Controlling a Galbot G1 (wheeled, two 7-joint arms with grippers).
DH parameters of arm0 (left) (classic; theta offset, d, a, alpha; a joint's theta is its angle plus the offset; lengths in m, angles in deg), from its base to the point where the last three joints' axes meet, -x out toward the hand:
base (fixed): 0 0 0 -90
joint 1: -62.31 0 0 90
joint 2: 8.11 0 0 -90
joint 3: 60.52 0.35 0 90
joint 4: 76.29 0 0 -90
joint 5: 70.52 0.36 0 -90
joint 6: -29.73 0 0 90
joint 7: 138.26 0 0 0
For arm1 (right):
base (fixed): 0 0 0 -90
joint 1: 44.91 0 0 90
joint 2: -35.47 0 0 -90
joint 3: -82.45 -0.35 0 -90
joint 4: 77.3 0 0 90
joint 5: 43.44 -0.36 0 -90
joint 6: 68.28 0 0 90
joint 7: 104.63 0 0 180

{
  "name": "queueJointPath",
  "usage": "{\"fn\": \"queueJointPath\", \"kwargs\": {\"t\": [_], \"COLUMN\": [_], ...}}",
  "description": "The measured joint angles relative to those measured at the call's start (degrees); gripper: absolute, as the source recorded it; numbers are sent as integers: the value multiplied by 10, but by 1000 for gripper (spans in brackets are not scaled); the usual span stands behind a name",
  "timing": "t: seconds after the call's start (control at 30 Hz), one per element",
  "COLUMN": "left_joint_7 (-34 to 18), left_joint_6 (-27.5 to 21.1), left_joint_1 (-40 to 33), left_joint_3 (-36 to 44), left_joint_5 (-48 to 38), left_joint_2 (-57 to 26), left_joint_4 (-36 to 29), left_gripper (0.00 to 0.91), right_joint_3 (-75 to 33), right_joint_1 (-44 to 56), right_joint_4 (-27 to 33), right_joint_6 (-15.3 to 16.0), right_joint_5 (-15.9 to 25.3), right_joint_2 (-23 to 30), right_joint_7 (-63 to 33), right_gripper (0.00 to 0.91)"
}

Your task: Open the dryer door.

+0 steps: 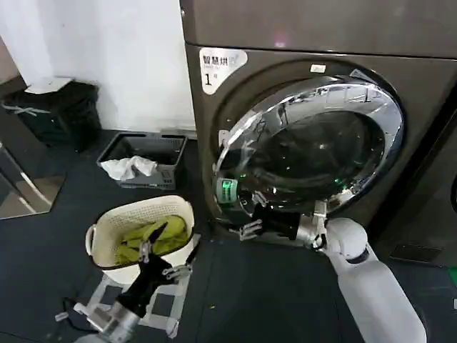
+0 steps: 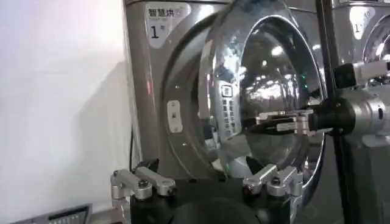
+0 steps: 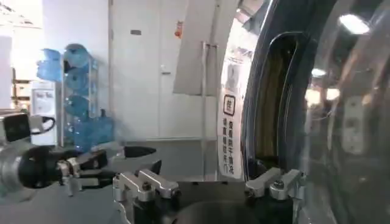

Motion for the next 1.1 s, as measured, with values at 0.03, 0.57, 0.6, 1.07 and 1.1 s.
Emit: {"fn": "queueJointPath", "kwargs": {"t": [0.03, 0.57, 0.6, 1.07, 1.1], "left_joint_7": [0, -12, -13, -14, -13], "left_joint_6": [0, -18, -20, -60, -64], "left_joint_1": [0, -13, -15, -45, -49], "left_joint_3": [0, -23, -25, -61, -63], "left_joint_5": [-1, -48, -51, -129, -135], "left_joint_2": [0, -20, -22, -70, -75], "left_joint_4": [-1, -4, -4, 1, 3], "left_gripper": [907, 907, 907, 907, 907], "right_joint_3": [-1, -23, -24, -40, -41], "right_joint_1": [2, 40, 42, 74, 76], "right_joint_4": [-1, -30, -32, -42, -43], "right_joint_6": [0, -10, -11, -21, -22], "right_joint_5": [-4, -31, -32, -36, -36], "right_joint_2": [-2, -36, -38, -45, -46], "right_joint_7": [4, 73, 75, 104, 107], "right_gripper": [907, 907, 907, 907, 907]}}
